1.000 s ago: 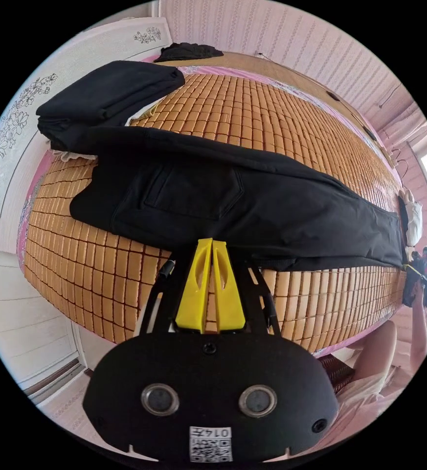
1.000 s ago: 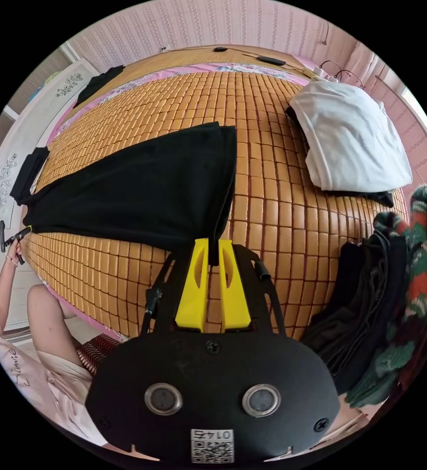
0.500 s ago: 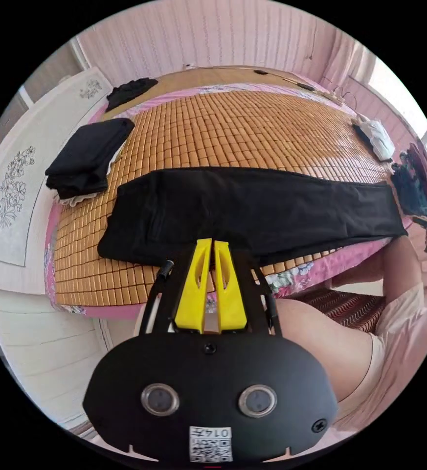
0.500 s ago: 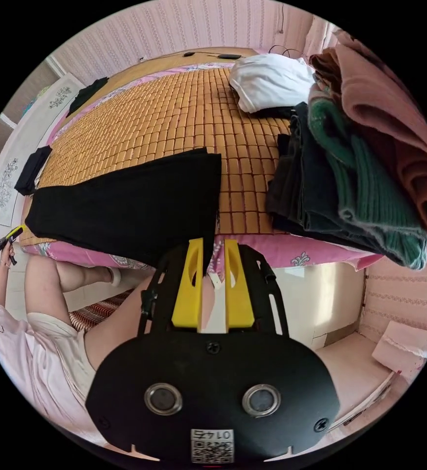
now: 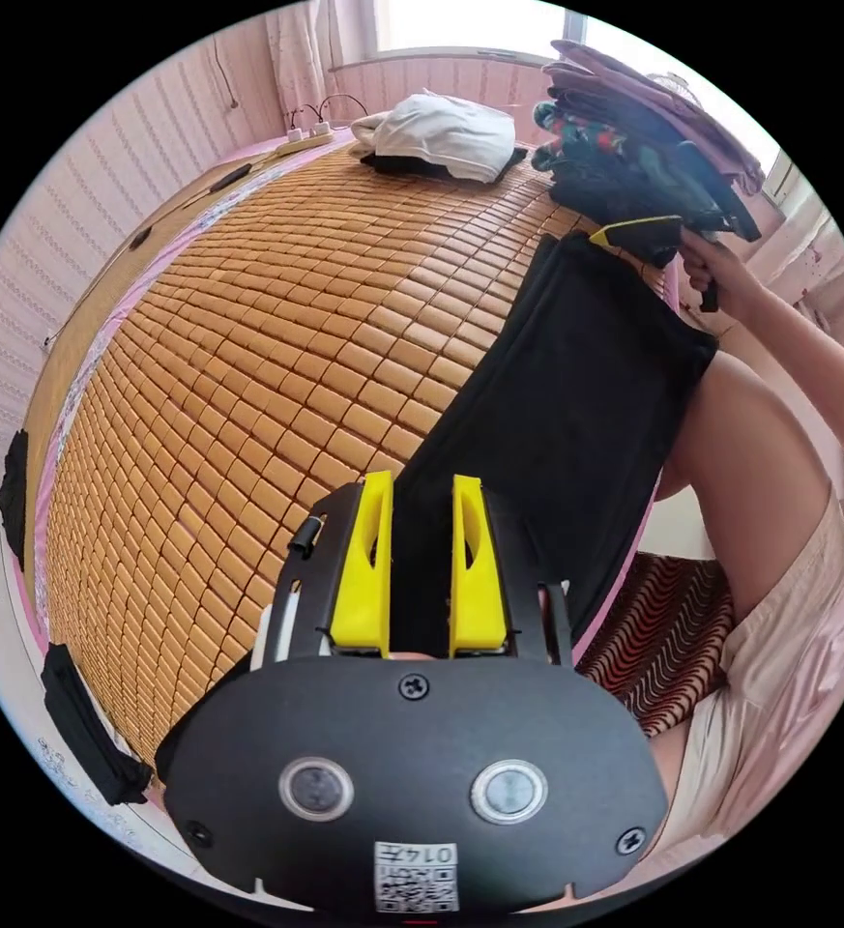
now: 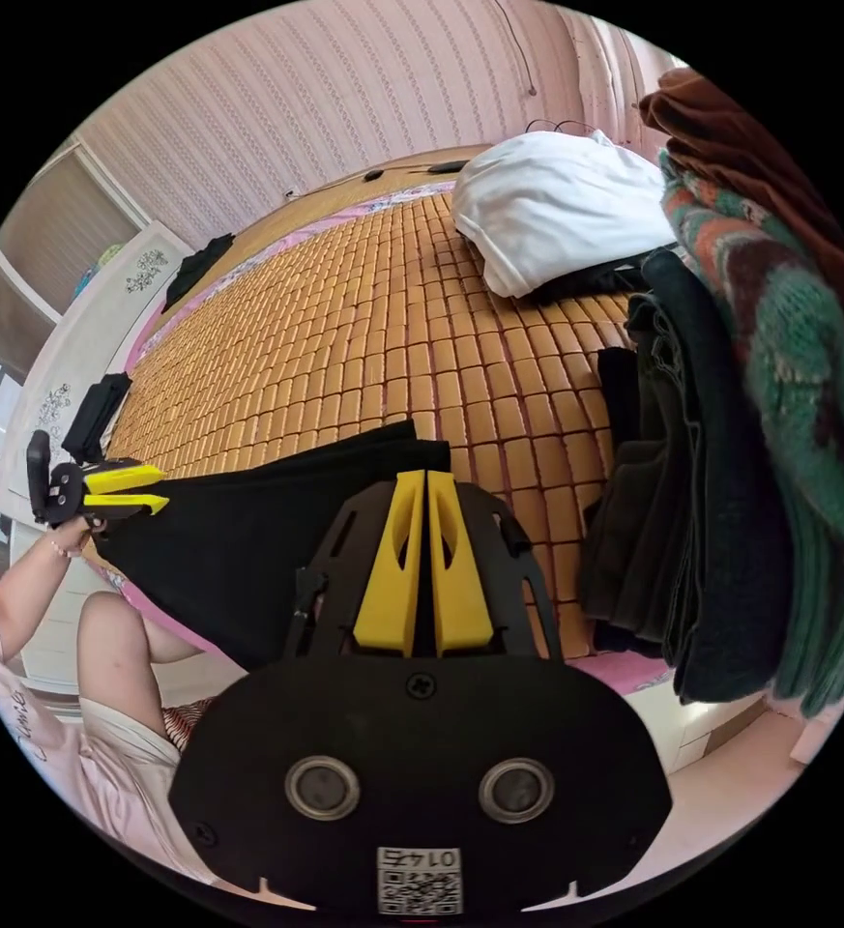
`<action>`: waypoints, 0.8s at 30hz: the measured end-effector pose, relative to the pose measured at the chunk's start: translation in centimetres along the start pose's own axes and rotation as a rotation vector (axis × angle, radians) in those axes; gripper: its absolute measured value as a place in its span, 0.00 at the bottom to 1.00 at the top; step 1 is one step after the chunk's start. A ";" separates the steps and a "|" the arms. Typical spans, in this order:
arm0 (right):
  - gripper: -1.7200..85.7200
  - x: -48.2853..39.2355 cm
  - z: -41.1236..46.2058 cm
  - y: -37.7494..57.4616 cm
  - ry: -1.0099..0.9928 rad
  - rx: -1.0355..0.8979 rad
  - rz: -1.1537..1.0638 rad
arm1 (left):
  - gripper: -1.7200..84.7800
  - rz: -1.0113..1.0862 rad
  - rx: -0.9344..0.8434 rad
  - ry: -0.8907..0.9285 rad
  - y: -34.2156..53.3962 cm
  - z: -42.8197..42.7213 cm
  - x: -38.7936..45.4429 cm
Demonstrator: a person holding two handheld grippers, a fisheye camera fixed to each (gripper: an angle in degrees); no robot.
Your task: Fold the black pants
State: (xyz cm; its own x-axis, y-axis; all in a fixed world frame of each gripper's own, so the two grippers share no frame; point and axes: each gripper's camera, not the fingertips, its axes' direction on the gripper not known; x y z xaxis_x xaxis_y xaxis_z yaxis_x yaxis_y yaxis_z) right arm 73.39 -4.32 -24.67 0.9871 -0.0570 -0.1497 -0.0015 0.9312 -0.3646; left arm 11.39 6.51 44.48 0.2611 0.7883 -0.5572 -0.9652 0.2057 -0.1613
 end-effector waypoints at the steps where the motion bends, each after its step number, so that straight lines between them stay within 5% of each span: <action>1: 0.02 -0.1 -0.5 0.6 -0.008 0.014 -0.021 | 0.11 0.008 -0.021 0.003 -0.5 0.4 0.1; 5: 0.02 -0.2 -2.2 1.7 -0.018 0.077 -0.067 | 0.02 -0.018 0.011 0.033 -1.1 -0.4 -0.2; 14: 0.02 -1.0 1.4 -1.4 -0.019 -0.042 -0.153 | 0.01 -0.140 0.094 0.117 2.8 -4.9 -0.8; 18: 0.04 -0.5 3.7 -1.3 0.011 -0.076 -0.090 | 0.01 -0.186 -0.022 0.075 2.1 -0.9 -1.0; 24: 0.08 -0.8 2.2 7.0 0.002 -0.116 -0.026 | 0.01 -0.130 -0.037 0.007 3.0 0.2 0.3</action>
State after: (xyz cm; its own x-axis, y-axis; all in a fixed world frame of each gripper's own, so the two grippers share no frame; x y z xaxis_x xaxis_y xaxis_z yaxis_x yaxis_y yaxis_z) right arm 72.96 2.99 -25.08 0.9868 -0.0811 -0.1404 0.0052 0.8813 -0.4726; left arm 8.53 7.51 44.00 0.3837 0.7525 -0.5352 -0.9223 0.2838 -0.2621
